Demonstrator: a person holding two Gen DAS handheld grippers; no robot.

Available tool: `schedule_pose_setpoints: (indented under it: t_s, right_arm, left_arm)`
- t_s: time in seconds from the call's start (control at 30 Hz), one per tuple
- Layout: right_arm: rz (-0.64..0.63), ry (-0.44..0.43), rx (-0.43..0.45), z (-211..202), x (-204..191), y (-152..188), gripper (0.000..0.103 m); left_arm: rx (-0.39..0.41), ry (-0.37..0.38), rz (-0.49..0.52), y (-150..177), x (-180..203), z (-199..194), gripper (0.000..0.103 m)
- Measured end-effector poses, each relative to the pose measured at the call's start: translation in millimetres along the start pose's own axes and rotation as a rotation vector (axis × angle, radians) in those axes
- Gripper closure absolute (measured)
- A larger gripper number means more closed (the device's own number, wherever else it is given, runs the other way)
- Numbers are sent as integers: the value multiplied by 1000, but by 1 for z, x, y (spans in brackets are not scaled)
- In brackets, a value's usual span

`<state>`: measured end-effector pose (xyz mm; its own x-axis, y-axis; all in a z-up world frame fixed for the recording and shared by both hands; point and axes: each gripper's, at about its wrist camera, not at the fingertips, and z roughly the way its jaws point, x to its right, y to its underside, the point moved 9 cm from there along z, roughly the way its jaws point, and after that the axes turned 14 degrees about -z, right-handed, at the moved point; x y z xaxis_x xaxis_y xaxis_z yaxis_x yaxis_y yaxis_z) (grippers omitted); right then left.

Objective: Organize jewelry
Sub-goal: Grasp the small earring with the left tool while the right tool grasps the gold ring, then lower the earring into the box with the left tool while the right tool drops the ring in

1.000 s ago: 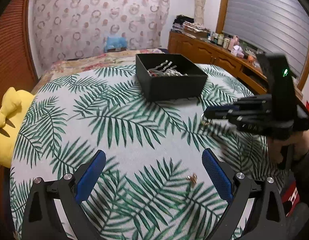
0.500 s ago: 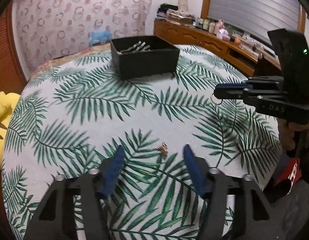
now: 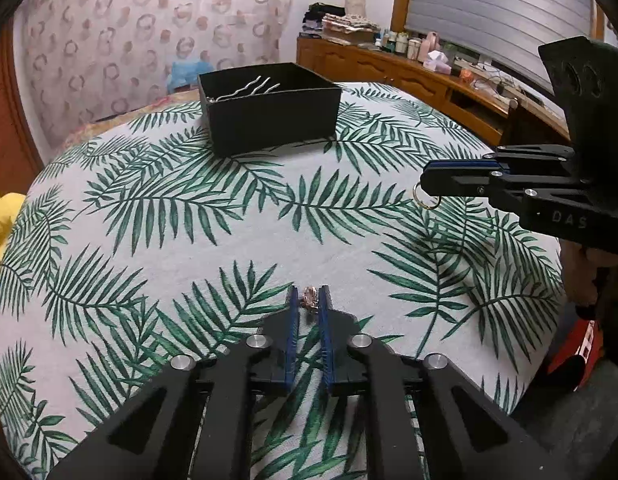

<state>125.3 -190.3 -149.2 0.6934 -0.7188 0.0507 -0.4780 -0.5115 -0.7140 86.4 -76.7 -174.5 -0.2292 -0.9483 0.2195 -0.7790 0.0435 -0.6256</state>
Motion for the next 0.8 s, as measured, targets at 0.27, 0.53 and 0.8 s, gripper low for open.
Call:
schedule_pose_setpoints:
  t_s: [0.27,0.53,0.8]
  right_arm:
    - [1,10,18,-6,5,-3,91]
    - [-13,16,43,-3,17,-24,91]
    - [-21,6,53,8,32,-48,91]
  left_arm:
    - [54,-10,-5,-23,-3,-11,98]
    - [109,-22,-12,-65,-11,-11,98]
    - [123,-21,-30,-97,-19,0,98]
